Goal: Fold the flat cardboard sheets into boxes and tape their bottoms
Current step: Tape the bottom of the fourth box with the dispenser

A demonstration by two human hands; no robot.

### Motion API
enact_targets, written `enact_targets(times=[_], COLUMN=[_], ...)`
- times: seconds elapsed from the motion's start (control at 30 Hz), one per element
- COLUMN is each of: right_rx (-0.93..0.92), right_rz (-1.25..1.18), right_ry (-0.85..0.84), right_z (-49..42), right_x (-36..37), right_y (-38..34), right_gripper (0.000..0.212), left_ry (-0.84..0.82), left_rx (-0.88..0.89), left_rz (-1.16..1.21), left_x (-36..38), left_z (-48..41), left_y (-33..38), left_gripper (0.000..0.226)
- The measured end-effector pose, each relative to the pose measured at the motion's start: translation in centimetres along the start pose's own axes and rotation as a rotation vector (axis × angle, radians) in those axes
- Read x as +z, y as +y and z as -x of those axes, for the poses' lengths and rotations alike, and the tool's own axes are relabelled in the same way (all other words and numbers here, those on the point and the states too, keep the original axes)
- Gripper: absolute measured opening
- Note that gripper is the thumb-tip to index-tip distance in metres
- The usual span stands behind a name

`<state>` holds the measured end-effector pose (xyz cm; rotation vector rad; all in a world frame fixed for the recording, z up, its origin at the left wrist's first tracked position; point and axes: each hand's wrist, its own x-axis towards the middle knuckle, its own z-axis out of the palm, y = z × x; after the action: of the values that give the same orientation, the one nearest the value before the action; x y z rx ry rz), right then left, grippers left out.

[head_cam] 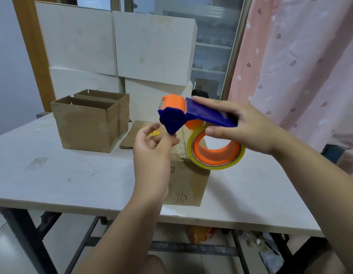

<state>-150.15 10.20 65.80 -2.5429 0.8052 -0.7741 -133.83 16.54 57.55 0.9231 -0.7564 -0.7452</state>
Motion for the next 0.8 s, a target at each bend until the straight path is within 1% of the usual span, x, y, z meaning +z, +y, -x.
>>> enact_targets(times=[0.07, 0.2, 0.3, 0.37, 0.47, 0.63, 0.7, 0.8], right_rx=[-0.018, -0.028, -0.032, -0.029, -0.031, -0.032, -0.019, 0.036], right_rz=[0.022, 0.057, 0.108, 0.097, -0.015, -0.233, -0.298, -0.381], right_ry=[-0.001, -0.030, -0.077, -0.081, -0.013, 0.185, 0.248, 0.291], right_z=[0.1, 0.2, -0.1, -0.1, 0.3, 1.5, 1.6, 1.6], right_x=[0.1, 0.0, -0.1, 0.0, 0.5, 2.7, 3.5, 4.2], right_y=[-0.1, -0.5, -0.7, -0.7, -0.5, 0.6, 1.0, 1.6], right_gripper=[0.058, 0.061, 0.064, 0.064, 0.060, 0.061, 0.059, 0.059], left_ry=[0.028, 0.026, 0.024, 0.033, 0.047, 0.086, 0.091, 0.090], left_rx=[-0.024, -0.040, 0.032, 0.089, 0.098, 0.012, -0.038, -0.144], left_rz=[0.023, 0.016, -0.078, -0.145, -0.169, -0.107, -0.084, 0.033], left_x=[-0.2, -1.0, -1.6, -2.0, -2.5, -3.5, -3.7, -3.8], left_z=[-0.3, -0.7, -1.1, -1.0, -0.7, -0.4, -0.2, 0.2], left_y=[-0.2, -0.5, -0.4, -0.4, -0.6, -1.2, -1.4, -1.6], left_gripper=[0.022, 0.015, 0.013, 0.015, 0.017, 0.027, 0.020, 0.009])
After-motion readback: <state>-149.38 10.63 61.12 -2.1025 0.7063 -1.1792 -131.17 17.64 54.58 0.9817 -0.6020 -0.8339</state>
